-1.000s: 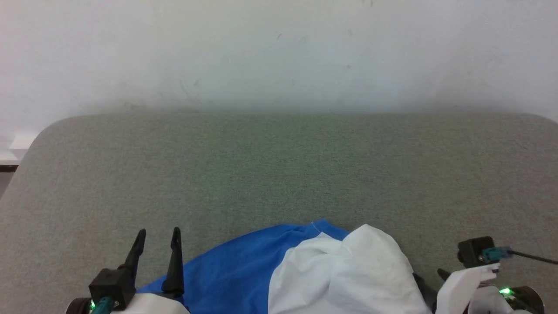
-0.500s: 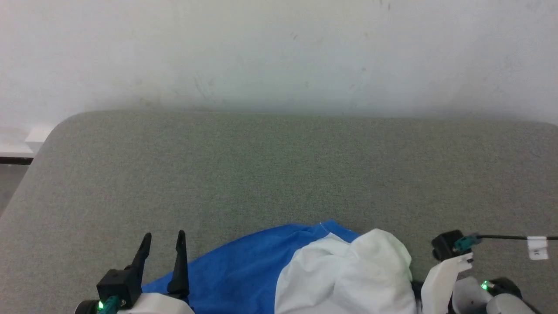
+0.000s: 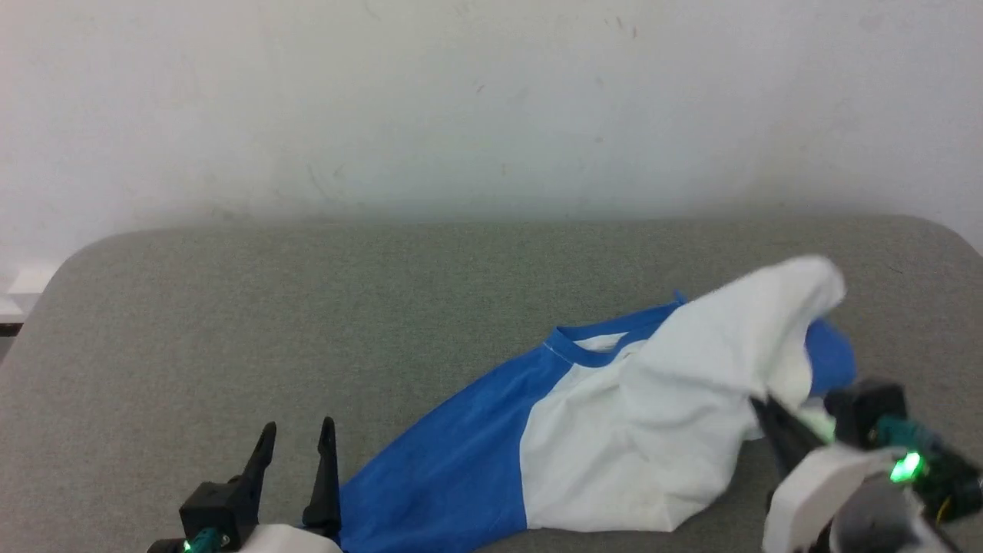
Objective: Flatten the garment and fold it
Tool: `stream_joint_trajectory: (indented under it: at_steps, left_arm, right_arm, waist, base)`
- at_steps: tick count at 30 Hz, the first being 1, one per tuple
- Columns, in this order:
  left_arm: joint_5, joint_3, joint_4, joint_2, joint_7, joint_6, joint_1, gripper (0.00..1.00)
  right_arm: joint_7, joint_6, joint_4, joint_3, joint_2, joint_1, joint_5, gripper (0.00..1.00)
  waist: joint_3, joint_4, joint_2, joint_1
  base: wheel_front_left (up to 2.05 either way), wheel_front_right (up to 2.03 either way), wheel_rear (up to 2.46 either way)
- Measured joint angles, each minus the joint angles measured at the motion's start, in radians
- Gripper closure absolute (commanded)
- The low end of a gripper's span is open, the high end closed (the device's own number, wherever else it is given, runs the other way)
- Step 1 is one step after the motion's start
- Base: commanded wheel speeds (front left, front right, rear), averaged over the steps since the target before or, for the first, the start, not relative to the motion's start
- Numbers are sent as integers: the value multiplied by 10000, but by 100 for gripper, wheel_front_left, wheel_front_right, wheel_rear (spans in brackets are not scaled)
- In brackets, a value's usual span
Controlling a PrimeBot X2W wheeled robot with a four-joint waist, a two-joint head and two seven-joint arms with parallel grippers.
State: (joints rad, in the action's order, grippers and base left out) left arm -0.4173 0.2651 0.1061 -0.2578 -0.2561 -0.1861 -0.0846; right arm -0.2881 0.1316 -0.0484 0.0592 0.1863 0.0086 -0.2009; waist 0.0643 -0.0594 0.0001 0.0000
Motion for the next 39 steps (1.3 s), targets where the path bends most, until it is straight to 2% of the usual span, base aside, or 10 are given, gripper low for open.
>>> stream_joint_trajectory:
  at_steps: [4,8,9,10,11,16,21,26,29,39]
  left_arm:
    - [-75,-8,84,25,0,4,-121,0]
    - [-146,-35,148,29,-8,12,-121,0]
    - [-150,-33,163,31,-8,17,-121,0]
    - [-155,-27,184,33,-8,19,-120,0]
    - [-155,-23,201,36,-8,19,-120,0]
    - [-159,-33,261,77,-8,23,-120,0]
    - [-217,-65,305,109,-8,82,-113,0]
    - [-215,-19,349,180,-8,107,19,0]
    - [-186,8,372,253,-10,194,202,0]
    - [-31,-33,537,623,-10,460,564,0]
  right_arm:
    - [-848,-2,-779,328,-650,2384,38,100]
    - [-1162,-2,-851,700,-974,3664,-151,100]
    - [-1143,-2,-849,765,-1011,3750,-221,67]
    - [-1047,-2,-861,803,-1043,3766,-238,29]
    - [-876,-2,-932,838,-1072,3758,-263,0]
    - [263,-2,-1678,709,-1141,3302,-393,0]
    - [173,-2,-1574,619,-721,2210,-412,0]
    - [-656,-2,88,1156,71,429,-790,0]
    - [-915,-2,1256,1636,320,-602,-1043,0]
    - [-1801,-2,4805,2872,416,-3428,-1009,0]
  waist:
    - [13,237,0,-1]
    - [-32,487,0,0]
    - [-47,547,0,-1]
    - [-61,604,0,-1]
    - [-73,654,0,0]
    - [-82,809,0,0]
    - [-124,788,0,0]
    - [-254,619,0,0]
    - [-357,440,0,0]
    - [-947,-66,0,2]
  base:
    - [0,0,0]
    - [0,0,0]
    - [0,0,0]
    - [0,0,0]
    - [0,0,0]
    - [0,0,0]
    - [0,0,0]
    - [0,0,0]
    - [0,0,0]
    - [0,0,0]
